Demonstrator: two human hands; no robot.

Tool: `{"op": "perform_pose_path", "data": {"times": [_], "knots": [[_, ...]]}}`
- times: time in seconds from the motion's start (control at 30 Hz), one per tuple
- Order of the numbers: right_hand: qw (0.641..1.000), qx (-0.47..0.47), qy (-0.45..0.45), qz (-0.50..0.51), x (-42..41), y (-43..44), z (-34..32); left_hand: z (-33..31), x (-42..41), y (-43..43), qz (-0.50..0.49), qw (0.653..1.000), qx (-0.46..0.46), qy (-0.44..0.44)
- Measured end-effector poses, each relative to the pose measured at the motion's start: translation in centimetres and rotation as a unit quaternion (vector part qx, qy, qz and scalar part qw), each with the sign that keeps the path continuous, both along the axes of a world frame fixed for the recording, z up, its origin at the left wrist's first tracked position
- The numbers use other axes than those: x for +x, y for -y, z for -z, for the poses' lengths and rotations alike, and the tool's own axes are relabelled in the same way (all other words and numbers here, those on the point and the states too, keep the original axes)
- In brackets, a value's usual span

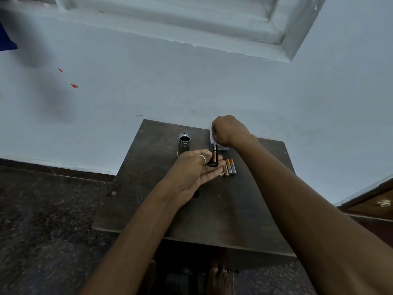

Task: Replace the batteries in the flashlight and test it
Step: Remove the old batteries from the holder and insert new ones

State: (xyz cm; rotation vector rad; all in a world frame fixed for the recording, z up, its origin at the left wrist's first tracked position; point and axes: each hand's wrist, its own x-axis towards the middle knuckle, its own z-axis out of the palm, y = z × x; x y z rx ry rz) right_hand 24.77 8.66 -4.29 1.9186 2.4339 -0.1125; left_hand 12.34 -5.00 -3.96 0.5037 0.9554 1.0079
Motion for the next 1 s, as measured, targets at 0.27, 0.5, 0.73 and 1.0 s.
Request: {"op": "perform_pose_path", "data": {"times": [0.27,0.5,0.73,1.0], "knots": [[0.999,0.02,0.045,0.02,-1.0,1.1,-1.0,0.0,0.0,0.0,0.003,1.0,-0.003,0.004],[0.999,0.011,0.035,0.004,-0.5,1.1,-1.0,0.1,-0.1,-0.1,-0.001,1.0,-0.014,0.025],[0.959,0.145,-0.228,0.085,0.5,4.9,-3.1,0.2,-0.2,-0.2,0.011,1.0,-0.012,0.022],[0.883,0.146,-0.428,0.127,0.9,13.9,-2.2,0.7,0.1,0.1,0.014,1.0,0.017,0.005]]}}
